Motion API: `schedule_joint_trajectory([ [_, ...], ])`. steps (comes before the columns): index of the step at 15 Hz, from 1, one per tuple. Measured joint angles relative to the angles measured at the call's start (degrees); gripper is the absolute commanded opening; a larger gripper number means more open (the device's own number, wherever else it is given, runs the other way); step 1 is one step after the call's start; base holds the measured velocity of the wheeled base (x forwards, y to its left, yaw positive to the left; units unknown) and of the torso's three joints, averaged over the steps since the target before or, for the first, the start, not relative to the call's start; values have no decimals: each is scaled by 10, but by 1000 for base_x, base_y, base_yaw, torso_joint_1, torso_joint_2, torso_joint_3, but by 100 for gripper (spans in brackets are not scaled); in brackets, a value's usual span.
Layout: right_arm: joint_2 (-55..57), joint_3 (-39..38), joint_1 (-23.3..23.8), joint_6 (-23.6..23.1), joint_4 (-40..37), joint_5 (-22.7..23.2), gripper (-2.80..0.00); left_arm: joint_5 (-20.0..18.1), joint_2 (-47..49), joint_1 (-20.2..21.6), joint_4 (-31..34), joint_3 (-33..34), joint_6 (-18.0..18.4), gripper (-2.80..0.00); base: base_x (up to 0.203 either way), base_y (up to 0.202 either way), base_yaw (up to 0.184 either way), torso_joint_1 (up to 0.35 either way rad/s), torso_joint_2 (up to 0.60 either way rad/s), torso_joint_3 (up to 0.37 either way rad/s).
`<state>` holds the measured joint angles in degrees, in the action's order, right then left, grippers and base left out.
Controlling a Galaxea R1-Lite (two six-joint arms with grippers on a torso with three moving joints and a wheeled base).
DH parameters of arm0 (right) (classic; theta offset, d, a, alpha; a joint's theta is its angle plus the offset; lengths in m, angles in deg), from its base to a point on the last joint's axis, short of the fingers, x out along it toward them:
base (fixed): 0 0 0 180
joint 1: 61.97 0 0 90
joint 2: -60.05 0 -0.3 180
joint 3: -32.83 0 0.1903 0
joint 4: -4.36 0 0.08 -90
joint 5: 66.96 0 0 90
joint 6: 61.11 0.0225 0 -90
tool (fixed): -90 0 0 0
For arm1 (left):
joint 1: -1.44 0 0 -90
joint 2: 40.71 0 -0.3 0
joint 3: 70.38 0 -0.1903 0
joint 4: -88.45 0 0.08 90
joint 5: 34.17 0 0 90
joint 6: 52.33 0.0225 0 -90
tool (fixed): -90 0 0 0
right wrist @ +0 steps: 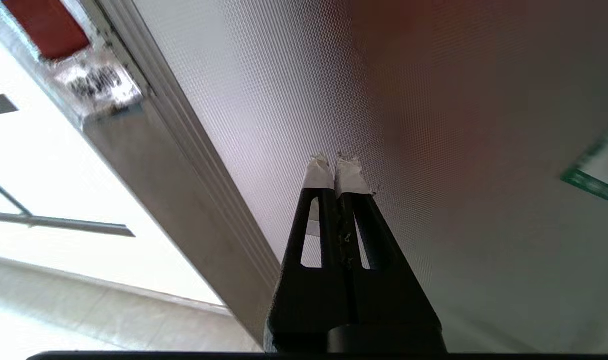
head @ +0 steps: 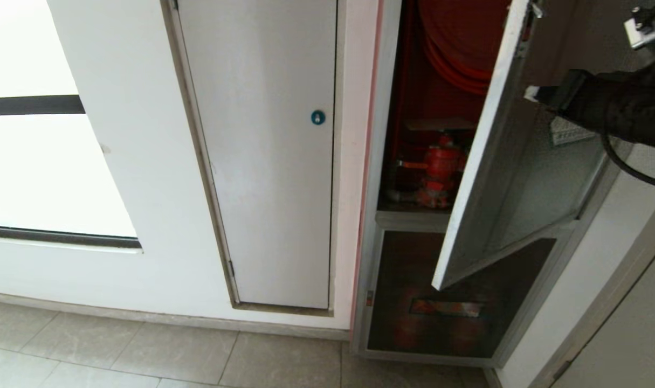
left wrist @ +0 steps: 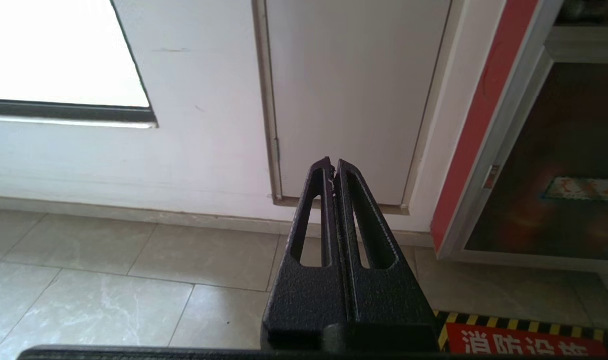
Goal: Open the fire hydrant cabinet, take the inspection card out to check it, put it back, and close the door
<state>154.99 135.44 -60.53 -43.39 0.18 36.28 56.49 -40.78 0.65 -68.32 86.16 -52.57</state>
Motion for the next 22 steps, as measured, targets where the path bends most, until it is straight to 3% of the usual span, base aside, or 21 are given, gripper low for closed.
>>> schedule_joint_trajectory([
  [6,188,196,-18,-4,1,0,-280,0,0,0,0,0,0,-280,0,0,0,0,0,0],
  [11,256,235,-19,-6,0,1,-280,0,0,0,0,0,0,-280,0,0,0,0,0,0],
  [16,159,91,-23,-6,1,3,-280,0,0,0,0,0,0,-280,0,0,0,0,0,0],
  [22,-121,-158,-56,-7,1,8,-280,0,0,0,0,0,0,-280,0,0,0,0,0,0],
])
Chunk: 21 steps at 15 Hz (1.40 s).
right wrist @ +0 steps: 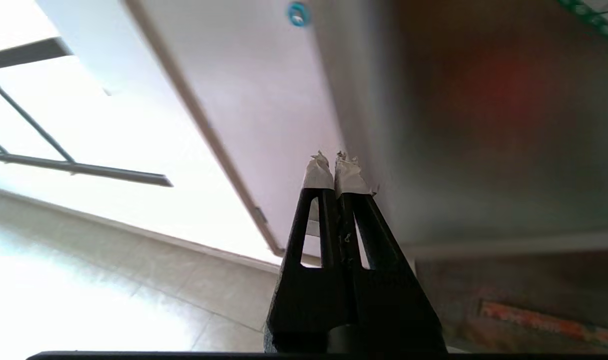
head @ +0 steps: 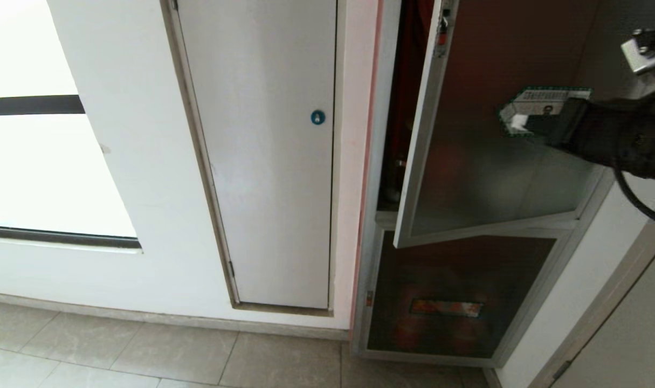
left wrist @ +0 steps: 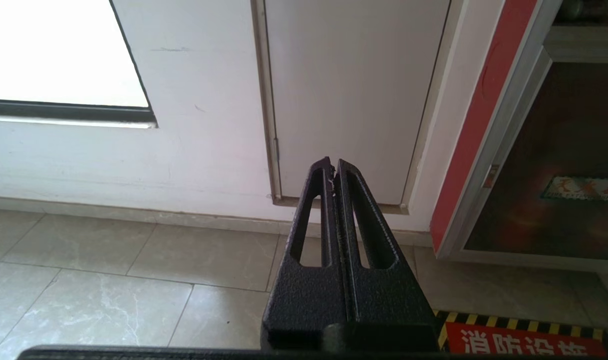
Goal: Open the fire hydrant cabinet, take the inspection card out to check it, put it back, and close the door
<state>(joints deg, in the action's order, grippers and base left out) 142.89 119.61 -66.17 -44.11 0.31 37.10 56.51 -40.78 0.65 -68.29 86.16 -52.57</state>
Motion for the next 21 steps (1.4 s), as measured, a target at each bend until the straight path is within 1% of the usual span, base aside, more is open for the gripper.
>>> schedule_joint_trajectory([
  [2,-117,-79,-5,0,-2,-10,-280,0,0,0,0,0,0,-280,0,0,0,0,0,0],
  [4,-237,-131,-8,-3,-26,-34,-280,0,0,0,0,0,0,-280,0,0,0,0,0,0],
  [7,-413,-173,-7,-11,-98,-94,-280,0,0,0,0,0,0,-280,0,0,0,0,0,0],
  [9,-511,-187,11,-19,-153,-122,-280,0,0,0,0,0,0,-280,0,0,0,0,0,0],
  [11,-596,-200,40,-23,-203,-119,-280,0,0,0,0,0,0,-280,0,0,0,0,0,0],
  [13,-654,-227,53,-25,-238,-103,-280,0,0,0,0,0,0,-280,0,0,0,0,0,0],
  [14,-674,-249,53,-31,-243,-98,-280,0,0,0,0,0,0,-280,0,0,0,0,0,0],
  [15,-690,-273,51,-43,-244,-90,-280,0,0,0,0,0,0,-280,0,0,0,0,0,0],
  [18,-748,-364,41,-98,-244,-70,-280,0,0,0,0,0,0,-280,0,0,0,0,0,0],
  [21,-802,-454,38,-147,-232,-73,-280,0,0,0,0,0,0,-280,0,0,0,0,0,0],
])
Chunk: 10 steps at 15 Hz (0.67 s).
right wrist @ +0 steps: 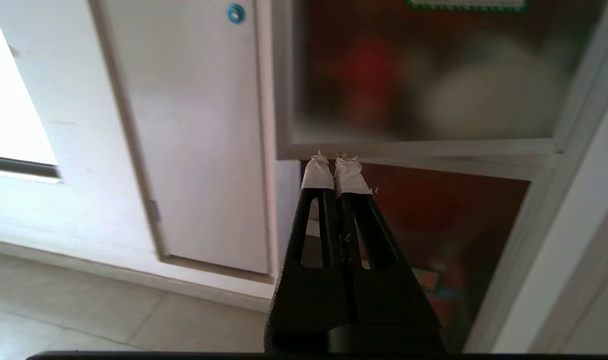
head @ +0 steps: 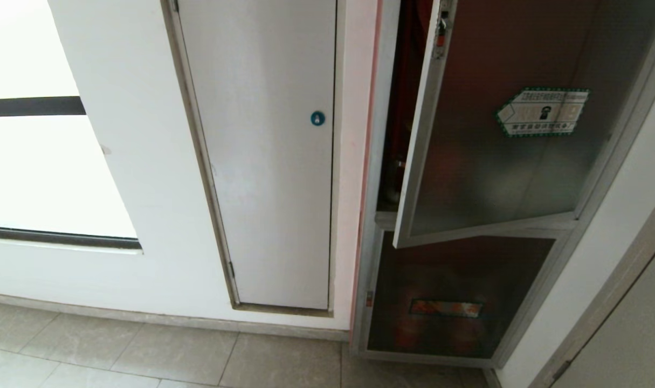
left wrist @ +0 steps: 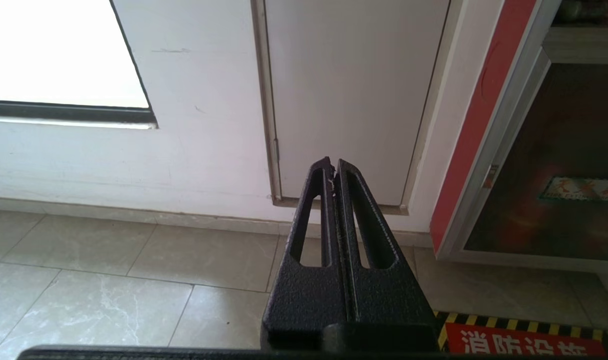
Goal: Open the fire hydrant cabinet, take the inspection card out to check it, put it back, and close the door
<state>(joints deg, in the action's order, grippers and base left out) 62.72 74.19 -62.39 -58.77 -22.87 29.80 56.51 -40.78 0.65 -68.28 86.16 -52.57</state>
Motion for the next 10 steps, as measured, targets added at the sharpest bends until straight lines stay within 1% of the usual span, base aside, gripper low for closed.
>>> schedule_joint_trajectory([
  [3,-20,-77,-1,-19,50,-18,-280,0,0,0,0,0,0,-280,0,0,0,0,0,0],
  [5,-25,-124,-1,-31,67,-41,-280,0,0,0,0,0,0,-280,0,0,0,0,0,0],
  [7,-27,-160,-1,-37,85,-53,-280,0,0,0,0,0,0,-280,0,0,0,0,0,0],
  [8,-27,-170,-1,-38,86,-58,-280,0,0,0,0,0,0,-280,0,0,0,0,0,0],
  [10,-27,-176,-1,-36,62,-65,-280,0,0,0,0,0,0,-280,0,0,0,0,0,0],
])
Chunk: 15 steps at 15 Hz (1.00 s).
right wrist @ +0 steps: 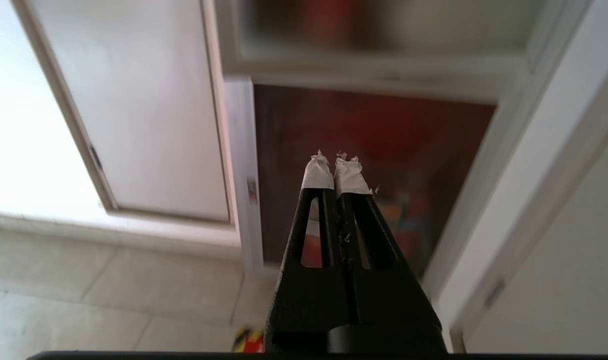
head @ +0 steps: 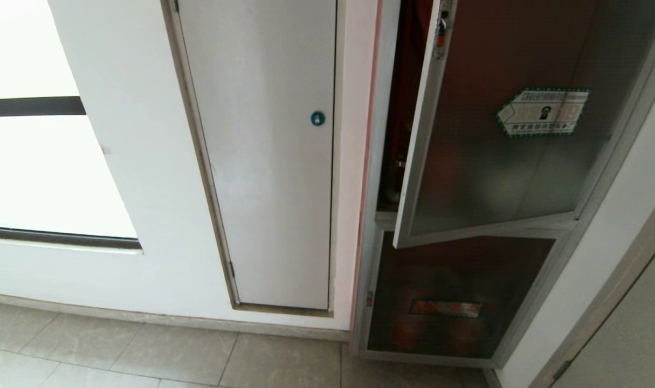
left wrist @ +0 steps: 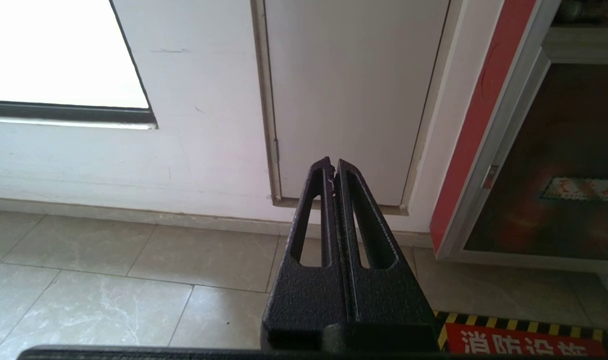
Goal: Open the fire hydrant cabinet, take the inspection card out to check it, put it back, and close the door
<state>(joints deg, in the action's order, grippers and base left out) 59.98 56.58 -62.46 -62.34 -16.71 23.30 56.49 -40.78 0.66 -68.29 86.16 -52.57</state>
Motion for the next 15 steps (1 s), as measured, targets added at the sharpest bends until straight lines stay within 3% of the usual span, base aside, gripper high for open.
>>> schedule_joint_trajectory([
  [15,0,-4,0,29,-16,-3,-280,0,0,0,0,0,0,-280,0,0,0,0,0,0],
])
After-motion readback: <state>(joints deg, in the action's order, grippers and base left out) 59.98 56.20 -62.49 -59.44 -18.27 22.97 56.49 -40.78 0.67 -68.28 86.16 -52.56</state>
